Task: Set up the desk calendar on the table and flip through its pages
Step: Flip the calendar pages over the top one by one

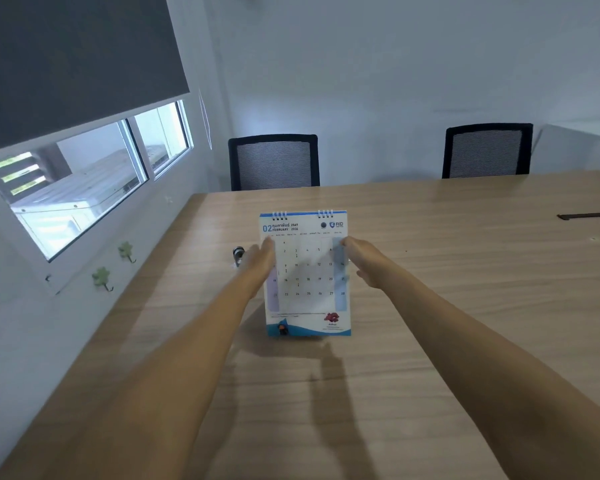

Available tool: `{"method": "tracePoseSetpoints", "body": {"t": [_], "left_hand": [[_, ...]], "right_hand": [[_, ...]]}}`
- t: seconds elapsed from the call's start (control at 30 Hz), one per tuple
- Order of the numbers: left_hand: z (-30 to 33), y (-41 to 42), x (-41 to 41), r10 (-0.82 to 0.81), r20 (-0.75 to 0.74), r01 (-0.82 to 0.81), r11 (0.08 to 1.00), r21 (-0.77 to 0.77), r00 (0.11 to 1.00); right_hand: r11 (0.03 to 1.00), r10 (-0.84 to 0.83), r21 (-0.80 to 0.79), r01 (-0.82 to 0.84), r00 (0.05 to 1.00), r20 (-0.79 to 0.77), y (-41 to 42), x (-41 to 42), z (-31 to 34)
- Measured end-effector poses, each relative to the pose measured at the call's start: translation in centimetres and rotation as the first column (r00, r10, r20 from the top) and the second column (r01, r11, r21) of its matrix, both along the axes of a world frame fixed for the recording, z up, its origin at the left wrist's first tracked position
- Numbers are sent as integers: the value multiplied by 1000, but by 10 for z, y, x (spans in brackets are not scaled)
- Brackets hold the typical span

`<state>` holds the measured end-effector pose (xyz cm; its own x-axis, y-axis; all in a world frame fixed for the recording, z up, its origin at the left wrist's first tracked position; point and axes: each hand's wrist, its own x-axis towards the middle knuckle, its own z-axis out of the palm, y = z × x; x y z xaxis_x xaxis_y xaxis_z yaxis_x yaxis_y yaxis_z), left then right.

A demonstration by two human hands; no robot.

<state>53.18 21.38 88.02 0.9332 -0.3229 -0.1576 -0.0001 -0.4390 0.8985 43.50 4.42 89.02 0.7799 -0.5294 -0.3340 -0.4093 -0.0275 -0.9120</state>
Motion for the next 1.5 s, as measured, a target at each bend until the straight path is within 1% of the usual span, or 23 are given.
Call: {"method": "tracePoseSetpoints", "body": {"t": [0.13,0.2,0.27,0.37,0.43,0.5,0.53,0.57,0.63,0.67,0.7,0.73,0.77,0.8,0.83,0.87,0.93,1.03,1.27,1.33,1.4,1.43,1.5], "left_hand": [[8,11,7,55,37,-55,998,-5,998],[16,18,13,102,7,-101,990,-95,995],[27,24,16,144,-93,-162,961,-224,985],[49,30,16,80,-262,-191,882,-430,962],[62,30,15,5,-343,-216,786,-580,939],[71,25,12,-85,-360,-201,702,-683,929],[74,19,10,-98,-312,-153,712,-686,945],[76,12,6,-89,-227,-82,757,-648,970],[75,-2,0,-33,49,52,891,-451,998],[73,-8,-1,-26,247,97,955,-280,969],[69,-12,-1,-69,445,113,991,-72,893],[63,-15,2,-144,584,98,989,110,799],[58,-17,7,-220,633,77,966,245,742],[54,-20,12,-286,625,61,933,355,727],[50,-20,18,-346,596,56,891,450,724],[47,-20,22,-410,559,62,841,537,720],[42,-21,27,-487,515,67,769,636,705],[36,-23,30,-495,512,68,763,643,703],[31,-29,39,-448,556,34,799,601,700],[30,-31,41,-407,565,42,835,549,717],[26,-31,42,-295,573,41,910,414,764],[23,-30,41,-200,553,16,948,318,809],[16,-26,37,18,399,-74,989,127,917]], "right_hand": [[995,-95,-11,97,992,86,-5,-12,12],[990,-137,36,133,981,138,-8,-15,21],[980,-175,128,152,964,199,-10,-19,32],[914,-295,372,163,896,333,-12,-20,47],[836,-382,534,127,833,401,-10,-18,53],[837,-381,541,82,798,468,-4,-12,55],[873,-347,482,77,792,501,-1,-8,54],[916,-297,392,81,797,527,2,-3,53],[989,-131,128,74,836,533,9,5,49],[998,-18,-49,50,863,504,12,9,47],[970,100,-242,15,886,453,12,13,44],[900,211,-436,-27,901,380,11,16,40],[782,304,-619,-74,912,275,9,20,36],[632,356,-764,-132,925,134,6,24,32],[495,353,-846,-197,936,-12,3,28,28],[401,317,-880,-255,940,-128,1,30,25],[324,254,-888,-326,934,-251,-7,36,20],[286,228,-887,-362,925,-304,-13,42,12],[304,223,-913,-273,952,-211,-18,51,0],[331,232,-907,-261,954,-190,-19,53,1],[417,227,-888,-194,968,-105,-19,52,0],[493,209,-860,-135,977,-33,-18,50,-1],[713,141,-701,-19,983,117,-17,46,-4]]}}
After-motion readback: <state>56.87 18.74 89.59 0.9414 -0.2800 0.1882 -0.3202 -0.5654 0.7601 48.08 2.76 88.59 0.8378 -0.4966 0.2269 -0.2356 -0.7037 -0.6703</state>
